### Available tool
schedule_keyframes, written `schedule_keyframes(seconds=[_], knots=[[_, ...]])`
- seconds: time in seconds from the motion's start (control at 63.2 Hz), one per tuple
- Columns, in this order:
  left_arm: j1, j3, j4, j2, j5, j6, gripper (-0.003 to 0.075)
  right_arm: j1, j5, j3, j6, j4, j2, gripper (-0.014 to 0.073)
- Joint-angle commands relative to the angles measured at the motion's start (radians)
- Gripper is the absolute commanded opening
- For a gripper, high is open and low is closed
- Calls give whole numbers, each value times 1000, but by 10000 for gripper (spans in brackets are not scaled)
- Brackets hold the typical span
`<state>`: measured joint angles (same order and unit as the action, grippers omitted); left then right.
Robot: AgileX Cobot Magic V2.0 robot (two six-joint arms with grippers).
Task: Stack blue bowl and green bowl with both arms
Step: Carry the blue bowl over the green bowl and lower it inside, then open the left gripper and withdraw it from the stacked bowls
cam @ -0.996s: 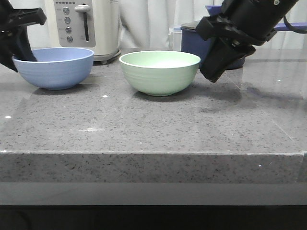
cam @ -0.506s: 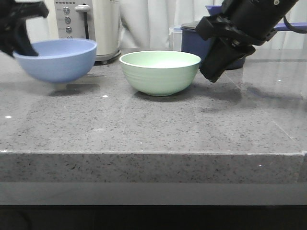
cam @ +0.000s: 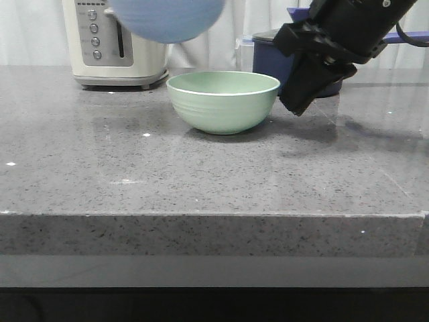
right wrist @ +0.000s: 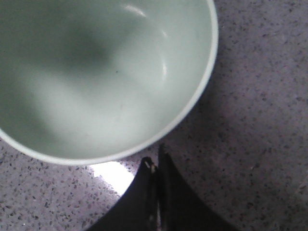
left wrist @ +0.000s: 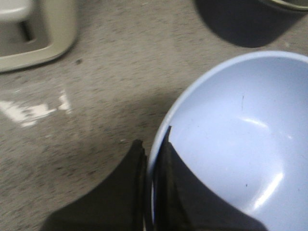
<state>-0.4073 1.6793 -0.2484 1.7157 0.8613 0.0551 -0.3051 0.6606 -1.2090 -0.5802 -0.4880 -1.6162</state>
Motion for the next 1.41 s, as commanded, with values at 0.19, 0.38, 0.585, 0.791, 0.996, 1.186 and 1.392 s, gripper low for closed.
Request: schedule_keyframes(seconds=[0.19,0.38,0.585,0.791,0.996,1.186,1.392], knots=[[-91,82,-26,37,-27,2,-20,1,-42,-25,-13,-26,41,-63],[-100,82,-27,72,-27,2,-20,1,-42,-25,-13,-26,41,-63],[-100,82,-27,86,-34,2,-20,1,-42,-25,-13,-26,41,-63],[-100,82,-27,86,-41,2,-19,1,-42,-25,-13,-26,41,-63],[-100,82,-27,88,-46,4,16,1,-42,-25,-13,-26,41,-63],[-100,82,-29,88,-46,4,256,1,-42,-25,-13,-26,41,-63],[-100,82,-47,88,-49,4,413,1,-42,-25,-13,-26,41,-63]])
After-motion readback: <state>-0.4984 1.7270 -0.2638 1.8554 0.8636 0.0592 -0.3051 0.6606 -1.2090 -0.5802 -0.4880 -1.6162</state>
